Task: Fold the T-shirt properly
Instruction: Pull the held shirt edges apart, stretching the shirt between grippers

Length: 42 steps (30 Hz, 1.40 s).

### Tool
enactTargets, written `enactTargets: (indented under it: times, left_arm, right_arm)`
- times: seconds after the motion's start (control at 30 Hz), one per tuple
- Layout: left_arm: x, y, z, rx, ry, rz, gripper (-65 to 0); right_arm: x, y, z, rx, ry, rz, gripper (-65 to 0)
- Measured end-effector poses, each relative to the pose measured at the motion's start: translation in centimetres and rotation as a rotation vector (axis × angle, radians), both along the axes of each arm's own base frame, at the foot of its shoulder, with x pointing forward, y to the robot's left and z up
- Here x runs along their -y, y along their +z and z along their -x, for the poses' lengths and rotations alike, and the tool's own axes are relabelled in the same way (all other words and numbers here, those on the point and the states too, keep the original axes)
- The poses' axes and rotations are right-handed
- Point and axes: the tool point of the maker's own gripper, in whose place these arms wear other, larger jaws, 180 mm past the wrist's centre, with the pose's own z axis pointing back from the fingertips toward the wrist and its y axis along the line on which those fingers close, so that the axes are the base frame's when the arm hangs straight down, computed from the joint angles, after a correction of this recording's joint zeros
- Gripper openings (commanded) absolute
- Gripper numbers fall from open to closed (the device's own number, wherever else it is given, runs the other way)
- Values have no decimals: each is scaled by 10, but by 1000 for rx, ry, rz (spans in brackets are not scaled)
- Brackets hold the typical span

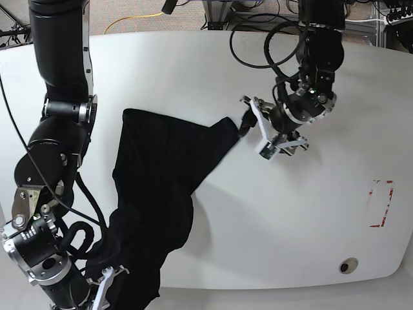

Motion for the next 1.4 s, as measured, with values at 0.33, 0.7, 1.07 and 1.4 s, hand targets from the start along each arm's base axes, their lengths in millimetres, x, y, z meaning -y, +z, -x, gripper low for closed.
enactTargets:
  times: [0.33,0.7,1.07,1.4]
  left_arm:
    - [38,-49,-12,-98,-30,20,-264]
    - [50,-65,-22,-108,-29,102,-421]
    - [23,-62,-28,-105,25,91,-650]
    - [-89,36,-93,113,236,-79,-650]
  right_arm:
    - [5,-9,-1,-21,-19,10,-650]
    - [4,-17,0,-36,-18,10,-650]
    - [5,-17,-1,-37,-19,10,-650]
    - [15,-18,-21,-91,-38,-16,-650]
